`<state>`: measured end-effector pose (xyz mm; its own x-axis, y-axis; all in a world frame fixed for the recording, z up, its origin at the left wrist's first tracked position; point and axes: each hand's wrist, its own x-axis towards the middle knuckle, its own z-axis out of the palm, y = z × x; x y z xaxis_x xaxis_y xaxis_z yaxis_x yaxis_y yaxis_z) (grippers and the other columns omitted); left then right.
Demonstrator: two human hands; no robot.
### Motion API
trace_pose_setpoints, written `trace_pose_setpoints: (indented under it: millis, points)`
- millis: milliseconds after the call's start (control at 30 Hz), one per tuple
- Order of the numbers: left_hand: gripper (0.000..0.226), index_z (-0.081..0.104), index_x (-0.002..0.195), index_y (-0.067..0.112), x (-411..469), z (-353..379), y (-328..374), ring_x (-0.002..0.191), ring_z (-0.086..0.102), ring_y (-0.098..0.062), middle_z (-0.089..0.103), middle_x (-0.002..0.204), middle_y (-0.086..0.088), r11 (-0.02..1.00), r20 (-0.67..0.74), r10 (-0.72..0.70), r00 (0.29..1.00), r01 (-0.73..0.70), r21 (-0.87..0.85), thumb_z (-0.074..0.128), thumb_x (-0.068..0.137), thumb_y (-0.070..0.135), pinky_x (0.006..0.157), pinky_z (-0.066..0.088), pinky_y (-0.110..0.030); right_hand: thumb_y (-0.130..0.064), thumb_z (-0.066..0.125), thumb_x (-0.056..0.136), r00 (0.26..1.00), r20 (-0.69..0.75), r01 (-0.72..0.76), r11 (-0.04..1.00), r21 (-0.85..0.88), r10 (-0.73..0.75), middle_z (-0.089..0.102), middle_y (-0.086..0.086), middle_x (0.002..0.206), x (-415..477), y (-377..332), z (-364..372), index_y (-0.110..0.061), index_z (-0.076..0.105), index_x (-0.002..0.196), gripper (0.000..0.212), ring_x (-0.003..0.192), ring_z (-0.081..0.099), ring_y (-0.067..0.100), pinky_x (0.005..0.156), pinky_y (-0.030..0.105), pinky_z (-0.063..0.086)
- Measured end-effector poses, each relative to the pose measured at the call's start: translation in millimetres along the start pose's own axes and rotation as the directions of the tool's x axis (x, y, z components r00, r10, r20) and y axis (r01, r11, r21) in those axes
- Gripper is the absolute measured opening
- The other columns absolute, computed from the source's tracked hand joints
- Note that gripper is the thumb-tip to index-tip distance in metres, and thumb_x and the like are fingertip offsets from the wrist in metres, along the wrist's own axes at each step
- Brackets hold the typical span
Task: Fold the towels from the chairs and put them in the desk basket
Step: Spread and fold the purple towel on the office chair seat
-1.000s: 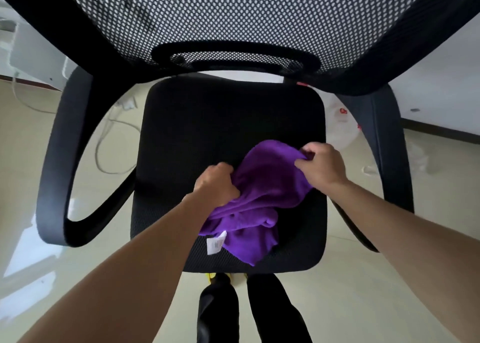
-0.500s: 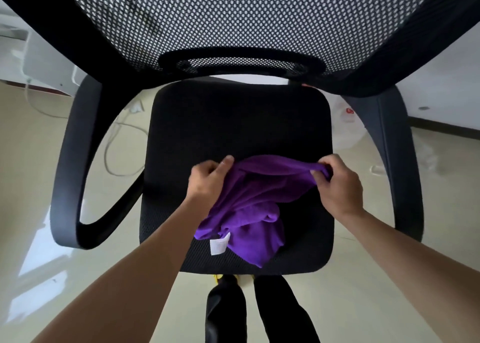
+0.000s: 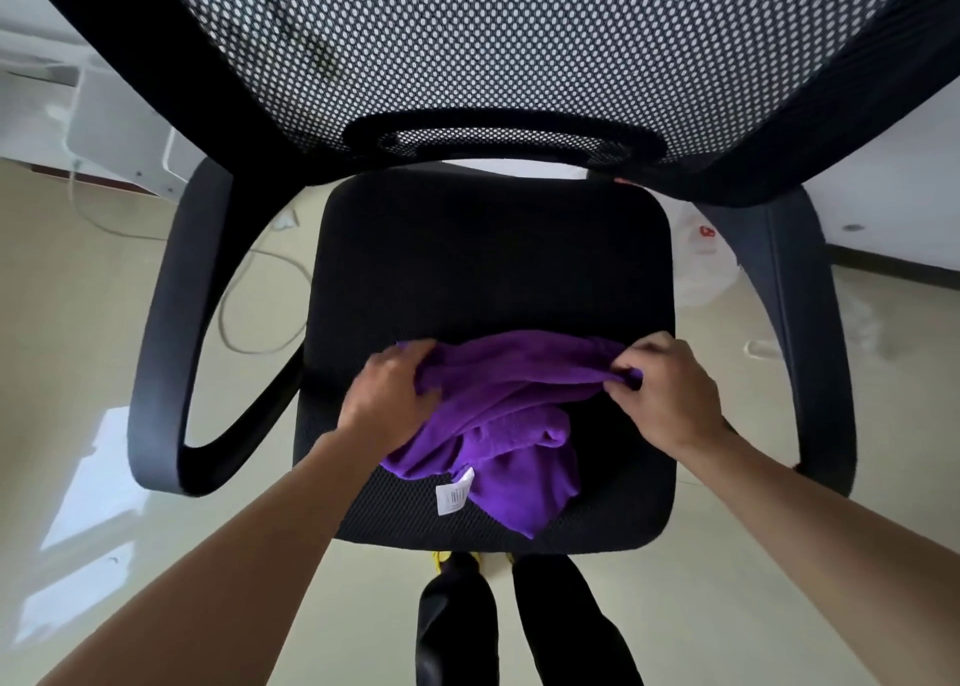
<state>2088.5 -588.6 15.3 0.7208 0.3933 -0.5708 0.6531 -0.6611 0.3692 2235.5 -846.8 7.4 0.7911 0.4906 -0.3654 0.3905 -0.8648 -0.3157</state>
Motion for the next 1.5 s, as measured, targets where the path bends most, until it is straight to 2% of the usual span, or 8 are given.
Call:
trace_pose_setpoints:
  millis: [167,400,600,733,933,1133,1233,1500]
  points:
    - [0.052,0.056,0.128,0.024,-1,11,-3,0.114,0.043,-0.032,0.045,0.121,-0.011,0.948,0.023,0.095,0.995,-0.097,0.304,0.066,0.078,0.031,0.092,0.043,-0.046,-0.028,0.081,0.073,0.993,-0.107,-0.035,0.994,0.101,0.045,0.059,0.002,0.102,-2,4,0,-0.014,0.069,0.080,0.019,0.097,0.056,0.026,0.065,0.031,0.045]
    - [0.025,0.072,0.089,0.007,-5,-5,-8,0.093,0.061,-0.028,0.061,0.104,-0.008,0.959,-0.340,0.219,0.914,-0.266,-0.096,0.076,0.075,0.028,0.076,0.054,-0.039,-0.018,0.075,0.077,0.940,-0.288,-0.070,0.930,0.360,0.183,0.058,0.002,0.124,6,1,-22,-0.013,0.059,0.074,0.017,0.117,0.051,0.021,0.080,0.029,0.039]
    - [0.018,0.075,0.094,0.010,25,-57,3,0.089,0.064,-0.025,0.068,0.101,-0.009,0.961,-0.549,0.033,0.835,-0.178,-0.213,0.074,0.078,0.018,0.078,0.040,-0.020,-0.025,0.071,0.080,0.934,-0.306,-0.042,0.907,0.420,0.186,0.067,-0.001,0.109,42,-12,-38,-0.017,0.062,0.087,0.014,0.106,0.060,0.021,0.088,0.043,0.049]
    - [0.023,0.073,0.093,0.012,63,-82,12,0.086,0.061,-0.035,0.070,0.088,-0.016,0.963,-0.563,-0.170,0.809,0.016,-0.268,0.063,0.086,0.031,0.069,0.039,-0.030,-0.038,0.069,0.083,0.934,-0.266,-0.130,0.922,0.366,0.237,0.062,-0.006,0.082,83,-25,-44,-0.019,0.063,0.089,0.021,0.083,0.062,0.022,0.071,0.033,0.046]
    - [0.037,0.068,0.099,0.010,92,-84,8,0.103,0.058,-0.035,0.067,0.106,-0.016,0.845,-0.391,-0.454,0.800,0.247,-0.475,0.053,0.090,0.042,0.083,0.043,-0.034,-0.045,0.067,0.082,0.931,-0.163,-0.244,0.890,0.386,0.326,0.058,0.004,0.121,109,-38,-37,-0.023,0.051,0.123,0.049,0.109,0.056,0.023,0.088,0.039,0.048]
    - [0.042,0.067,0.102,0.008,35,-24,-32,0.099,0.061,-0.034,0.068,0.102,-0.016,0.816,-0.194,-0.525,0.828,0.425,-0.393,0.063,0.084,0.045,0.072,0.037,-0.032,-0.063,0.062,0.072,0.794,0.258,-0.590,0.593,0.549,0.550,0.071,0.010,0.076,33,-36,8,-0.018,0.064,0.073,0.045,0.075,0.070,0.032,0.072,0.043,0.056]
    - [0.032,0.068,0.084,0.008,13,2,-38,0.082,0.062,-0.029,0.066,0.080,-0.009,0.707,-0.034,-0.577,0.816,0.478,-0.520,0.077,0.076,0.038,0.067,0.041,-0.029,-0.043,0.070,0.083,0.736,0.453,-0.660,0.384,0.646,0.503,0.069,0.009,0.080,14,-55,22,-0.014,0.064,0.081,0.030,0.066,0.067,0.021,0.056,0.026,0.047]
    - [0.030,0.046,0.060,0.011,-12,19,-41,0.064,0.050,-0.026,0.053,0.060,-0.007,0.698,0.057,-0.570,0.819,0.520,-0.493,0.070,0.078,0.016,0.060,0.034,-0.030,-0.013,0.063,0.079,0.718,0.401,-0.509,0.036,0.860,0.569,0.065,0.006,0.079,28,-72,12,-0.014,0.064,0.077,0.004,0.069,0.061,0.020,0.061,0.030,0.050]
